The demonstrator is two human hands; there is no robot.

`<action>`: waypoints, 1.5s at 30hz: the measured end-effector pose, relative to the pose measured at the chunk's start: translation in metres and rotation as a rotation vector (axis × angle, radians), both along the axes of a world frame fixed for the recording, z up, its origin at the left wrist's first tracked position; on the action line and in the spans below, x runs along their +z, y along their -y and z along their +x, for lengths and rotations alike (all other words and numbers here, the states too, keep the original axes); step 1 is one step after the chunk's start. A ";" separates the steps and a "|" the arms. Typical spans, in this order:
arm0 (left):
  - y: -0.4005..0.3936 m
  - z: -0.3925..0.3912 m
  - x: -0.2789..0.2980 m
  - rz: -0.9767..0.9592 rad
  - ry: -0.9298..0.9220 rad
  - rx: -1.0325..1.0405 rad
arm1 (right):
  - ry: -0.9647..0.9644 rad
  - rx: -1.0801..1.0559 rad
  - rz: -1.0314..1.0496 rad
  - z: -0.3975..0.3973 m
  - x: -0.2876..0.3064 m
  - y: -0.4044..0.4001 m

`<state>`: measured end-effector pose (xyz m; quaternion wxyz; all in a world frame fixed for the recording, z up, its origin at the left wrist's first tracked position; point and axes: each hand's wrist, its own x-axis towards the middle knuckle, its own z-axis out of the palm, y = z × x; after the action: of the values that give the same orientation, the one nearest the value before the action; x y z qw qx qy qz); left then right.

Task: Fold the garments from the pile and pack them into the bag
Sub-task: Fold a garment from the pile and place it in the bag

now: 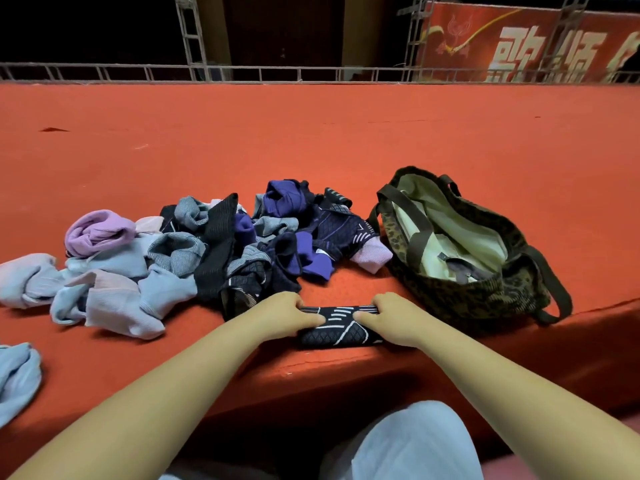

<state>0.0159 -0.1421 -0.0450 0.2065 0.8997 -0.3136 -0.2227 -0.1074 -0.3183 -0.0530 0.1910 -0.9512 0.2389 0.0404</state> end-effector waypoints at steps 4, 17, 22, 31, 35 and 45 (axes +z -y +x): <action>-0.002 -0.001 -0.002 -0.182 -0.140 -0.013 | 0.162 -0.043 0.199 -0.010 0.013 -0.006; 0.173 -0.034 0.090 -0.861 -0.907 0.143 | 0.509 -0.539 1.099 -0.020 0.113 0.125; 0.236 -0.025 0.078 -0.771 -1.164 0.250 | 0.381 -0.599 1.100 -0.010 0.088 0.188; 0.279 0.005 0.029 -0.431 -0.560 0.184 | 0.157 -0.328 0.418 0.005 0.059 0.262; 0.285 0.013 0.027 -0.396 -0.394 0.089 | 0.176 -0.188 0.626 0.018 0.058 0.262; 0.314 0.021 0.030 -0.307 -0.252 -0.012 | 0.222 -0.357 0.638 0.054 0.038 0.295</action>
<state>0.0369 -0.4561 -0.0152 0.3777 0.8208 -0.3207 -0.2844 -0.0534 -0.6132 -0.0146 0.5063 -0.7859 0.3541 -0.0243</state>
